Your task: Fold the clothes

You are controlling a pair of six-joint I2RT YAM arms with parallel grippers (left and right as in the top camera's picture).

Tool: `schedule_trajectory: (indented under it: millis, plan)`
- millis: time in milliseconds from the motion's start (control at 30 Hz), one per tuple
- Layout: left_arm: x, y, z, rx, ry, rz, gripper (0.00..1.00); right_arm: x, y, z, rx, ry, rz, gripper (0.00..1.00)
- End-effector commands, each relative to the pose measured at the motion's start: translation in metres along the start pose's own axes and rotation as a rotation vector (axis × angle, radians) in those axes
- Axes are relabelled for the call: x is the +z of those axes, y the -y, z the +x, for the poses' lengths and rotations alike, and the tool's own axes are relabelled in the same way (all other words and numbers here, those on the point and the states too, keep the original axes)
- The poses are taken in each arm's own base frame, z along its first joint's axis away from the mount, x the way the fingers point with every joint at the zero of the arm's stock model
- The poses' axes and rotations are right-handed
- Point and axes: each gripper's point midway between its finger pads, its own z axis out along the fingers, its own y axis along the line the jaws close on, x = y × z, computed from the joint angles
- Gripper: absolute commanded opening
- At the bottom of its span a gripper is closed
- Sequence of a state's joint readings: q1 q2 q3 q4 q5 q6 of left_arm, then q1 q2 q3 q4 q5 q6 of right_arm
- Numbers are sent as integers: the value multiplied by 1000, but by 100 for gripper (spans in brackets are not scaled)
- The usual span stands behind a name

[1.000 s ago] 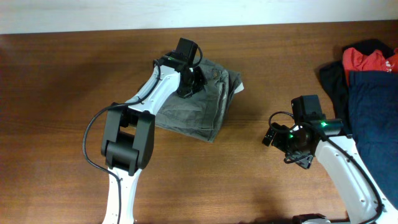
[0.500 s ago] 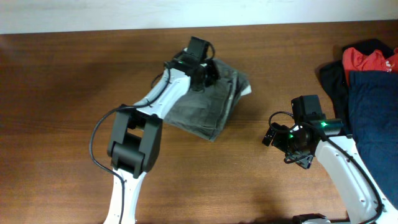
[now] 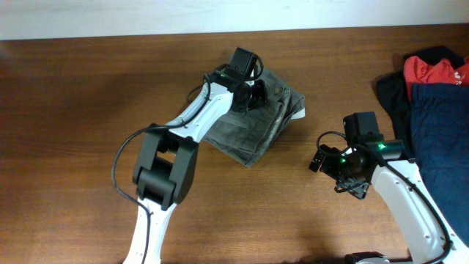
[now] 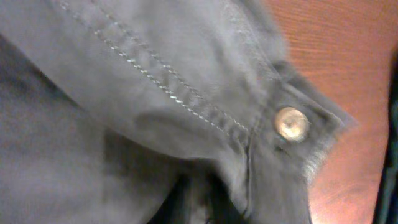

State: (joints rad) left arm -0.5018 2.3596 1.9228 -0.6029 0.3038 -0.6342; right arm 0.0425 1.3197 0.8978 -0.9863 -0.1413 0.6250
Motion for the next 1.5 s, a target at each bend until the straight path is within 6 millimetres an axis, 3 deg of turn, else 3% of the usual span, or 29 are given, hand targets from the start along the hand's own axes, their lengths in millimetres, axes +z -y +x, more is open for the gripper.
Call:
schedule_trajectory:
  millis: [0,133,200,267,333,467,533,900,1367,1467]
  plan:
    - [-92,65,-35,180,154,125,56,1,0,0,9,-4,-3,99]
    - [-144,83,-41,239,233,135,73,1,0,0,9,-4,-3,99]
    - [-167,80,-44,271,277,94,85,1,0,0,9,-4,-3,99]
    - [-193,74,-48,278,324,37,87,1,0,0,9,-4,-3,99]
    - [-220,70,-49,292,371,-16,99,1,0,0,9,-4,-3,99]
    - [-267,55,-51,294,460,-131,99,1,0,0,9,-4,-3,99]
    - [-280,49,-48,286,476,-172,99,1,0,0,9,-4,-3,99]
    - [-287,7,-36,250,440,-383,99,1,0,0,9,-4,-3,99]
    - [-293,-7,-40,231,450,-434,99,1,0,0,9,-4,-3,98]
    - [-294,-21,-42,207,432,-454,99,1,0,0,9,-4,-3,99]
